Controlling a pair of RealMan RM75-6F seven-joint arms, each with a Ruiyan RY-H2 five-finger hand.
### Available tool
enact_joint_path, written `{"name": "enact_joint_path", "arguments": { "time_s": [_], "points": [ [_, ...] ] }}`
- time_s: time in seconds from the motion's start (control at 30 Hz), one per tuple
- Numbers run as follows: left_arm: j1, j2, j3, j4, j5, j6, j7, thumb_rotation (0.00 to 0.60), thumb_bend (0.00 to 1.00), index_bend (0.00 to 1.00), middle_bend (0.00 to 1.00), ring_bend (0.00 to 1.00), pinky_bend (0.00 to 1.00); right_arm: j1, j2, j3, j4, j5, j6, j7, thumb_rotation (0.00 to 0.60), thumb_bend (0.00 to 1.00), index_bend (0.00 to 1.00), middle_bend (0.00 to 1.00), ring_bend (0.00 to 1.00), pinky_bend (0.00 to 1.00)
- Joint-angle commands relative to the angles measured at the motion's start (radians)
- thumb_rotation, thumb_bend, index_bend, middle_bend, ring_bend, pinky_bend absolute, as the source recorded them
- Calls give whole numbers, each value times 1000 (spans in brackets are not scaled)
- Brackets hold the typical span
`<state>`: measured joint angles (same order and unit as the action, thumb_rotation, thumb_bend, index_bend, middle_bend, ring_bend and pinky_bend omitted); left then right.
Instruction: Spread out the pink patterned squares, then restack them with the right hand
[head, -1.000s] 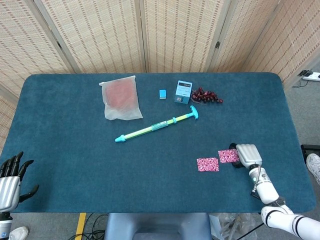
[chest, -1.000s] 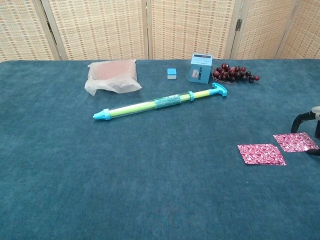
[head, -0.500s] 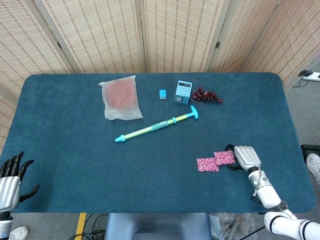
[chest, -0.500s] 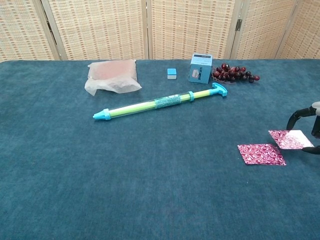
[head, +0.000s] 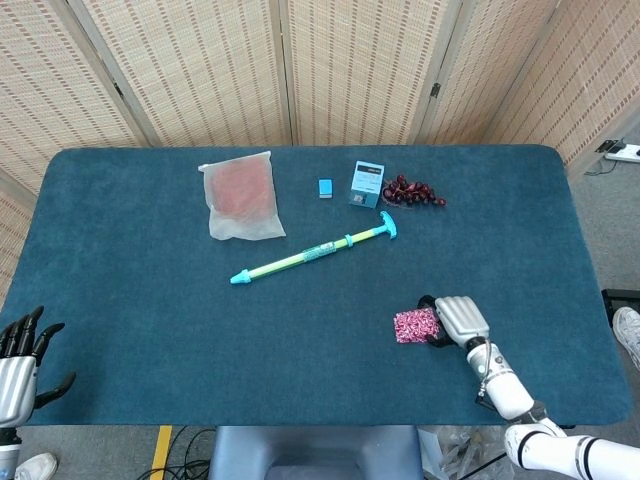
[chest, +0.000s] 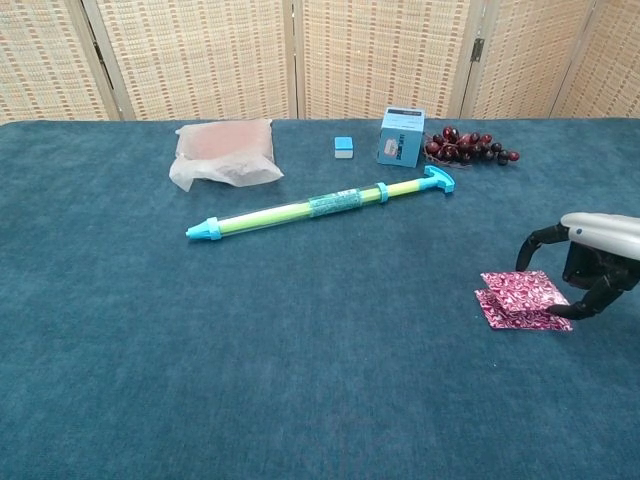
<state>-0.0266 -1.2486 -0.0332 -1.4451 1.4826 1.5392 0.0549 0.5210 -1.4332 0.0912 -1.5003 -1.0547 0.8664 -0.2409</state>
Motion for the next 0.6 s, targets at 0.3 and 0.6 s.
{"name": "enact_joint_path", "arguments": {
  "time_s": [0.3, 0.6],
  "points": [
    [-1, -5, -1, 17, 3, -3, -15, 600, 256, 223, 46, 42, 107, -6, -14, -19, -16, 14, 24, -14, 600, 270, 335, 994, 1000, 1000],
    [-7, -4, -6, 14, 5, -4, -15, 600, 256, 223, 46, 42, 107, -47, 45, -23, -55, -49, 111, 20, 600, 264, 283, 992, 1000, 1000]
  ]
}}
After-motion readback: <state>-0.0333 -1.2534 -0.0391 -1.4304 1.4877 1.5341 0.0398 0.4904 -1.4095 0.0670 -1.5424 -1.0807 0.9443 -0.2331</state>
